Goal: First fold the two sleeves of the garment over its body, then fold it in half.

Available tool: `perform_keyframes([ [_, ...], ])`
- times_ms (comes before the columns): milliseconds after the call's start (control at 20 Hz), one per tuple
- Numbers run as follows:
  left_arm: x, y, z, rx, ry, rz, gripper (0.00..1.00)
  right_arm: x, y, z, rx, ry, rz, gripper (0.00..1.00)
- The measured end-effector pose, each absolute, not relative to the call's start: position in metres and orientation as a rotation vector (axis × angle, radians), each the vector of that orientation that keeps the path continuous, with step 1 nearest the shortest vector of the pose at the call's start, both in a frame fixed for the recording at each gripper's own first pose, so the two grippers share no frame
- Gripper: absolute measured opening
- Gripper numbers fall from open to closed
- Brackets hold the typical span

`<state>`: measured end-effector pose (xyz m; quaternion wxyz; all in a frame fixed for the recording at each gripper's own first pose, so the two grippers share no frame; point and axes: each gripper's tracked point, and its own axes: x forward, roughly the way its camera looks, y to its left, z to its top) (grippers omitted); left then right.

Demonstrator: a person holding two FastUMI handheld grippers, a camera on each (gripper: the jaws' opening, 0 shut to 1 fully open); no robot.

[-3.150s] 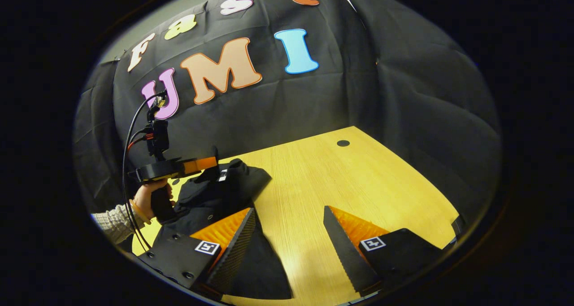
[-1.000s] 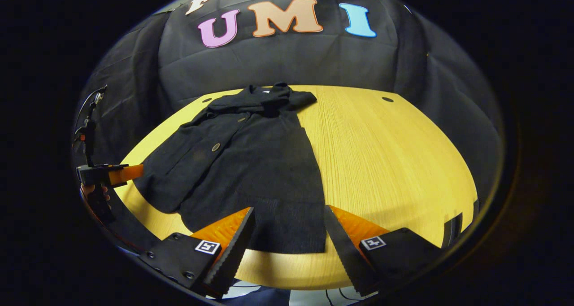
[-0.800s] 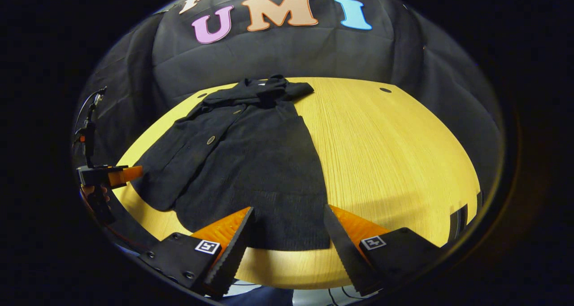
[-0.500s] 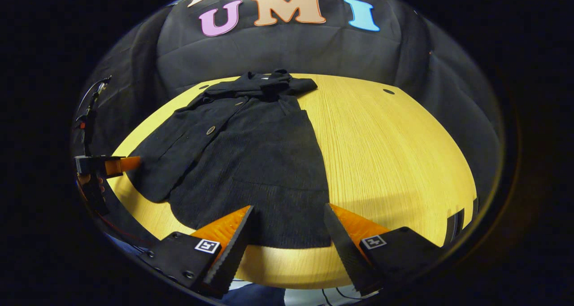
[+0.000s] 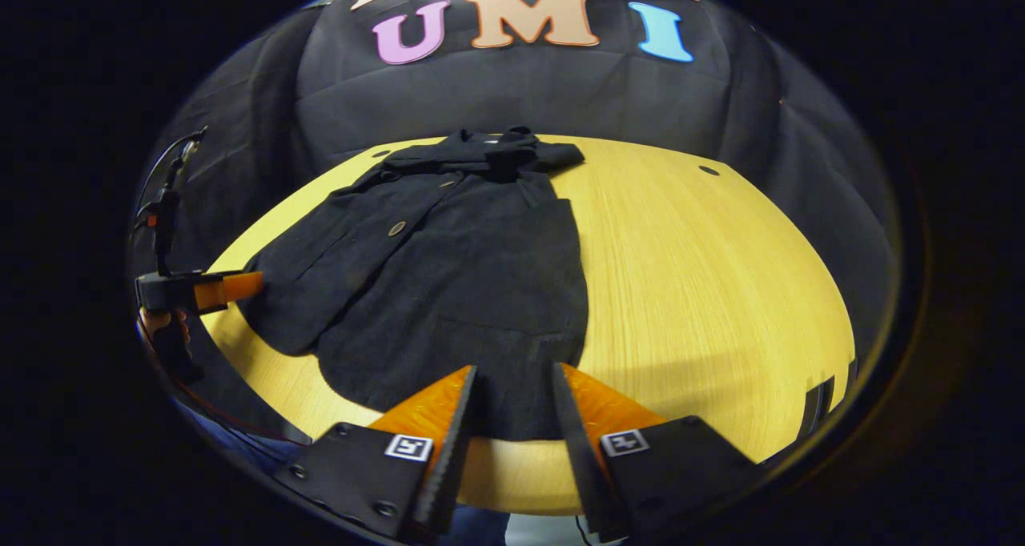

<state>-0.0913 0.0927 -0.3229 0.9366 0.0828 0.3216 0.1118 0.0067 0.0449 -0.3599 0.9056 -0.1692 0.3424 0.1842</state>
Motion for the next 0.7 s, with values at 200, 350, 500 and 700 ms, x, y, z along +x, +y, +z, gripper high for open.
perform_keyframes([
  [200, -0.087, 0.079, -0.326, 0.182, 0.683, 0.176, 0.24, 0.001, 0.053, -0.362, -0.321, 0.735, 0.4, 0.23],
  [350, -0.089, 0.079, -0.326, 0.198, 0.705, 0.162, 0.01, 0.002, 0.055, -0.363, -0.321, 0.755, 0.411, 0.05],
  [500, -0.087, 0.079, -0.325, 0.168, 0.718, 0.171, 0.0, 0.003, 0.055, -0.362, -0.32, 0.765, 0.416, 0.09],
  [700, -0.085, 0.076, -0.318, 0.125, 0.728, 0.164, 0.0, 0.008, 0.053, -0.35, -0.296, 0.763, 0.383, 0.09],
])
